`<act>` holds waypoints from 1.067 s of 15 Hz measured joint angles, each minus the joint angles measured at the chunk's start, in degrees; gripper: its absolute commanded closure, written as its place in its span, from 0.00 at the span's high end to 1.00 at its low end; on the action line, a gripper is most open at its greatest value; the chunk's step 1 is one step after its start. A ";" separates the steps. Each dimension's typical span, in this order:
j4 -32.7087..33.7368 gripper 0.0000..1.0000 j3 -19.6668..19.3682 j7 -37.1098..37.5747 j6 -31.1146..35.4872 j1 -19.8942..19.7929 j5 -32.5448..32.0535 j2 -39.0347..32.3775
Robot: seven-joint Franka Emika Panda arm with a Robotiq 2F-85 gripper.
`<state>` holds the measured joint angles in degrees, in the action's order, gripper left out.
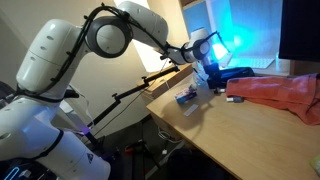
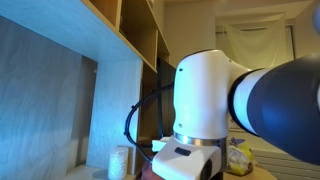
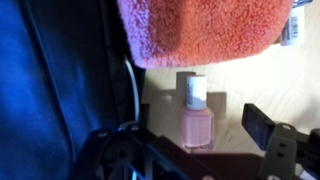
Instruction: Slide the bag to the right, move the two nail polish bottles on the table to the right, pull the peach towel forward and put the two nail polish bottles on the towel
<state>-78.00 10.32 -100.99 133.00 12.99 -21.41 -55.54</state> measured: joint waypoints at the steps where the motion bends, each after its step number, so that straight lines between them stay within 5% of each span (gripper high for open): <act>1: -1.00 1.00 -0.24 0.07 1.01 -0.05 0.00 0.86; 8: -11.77 1.00 -0.73 1.39 10.44 -3.09 0.38 8.82; 16: -15.74 1.00 -0.82 2.20 10.95 -9.01 4.75 10.02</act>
<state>-93.73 9.50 -98.79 143.95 3.98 -16.66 -45.52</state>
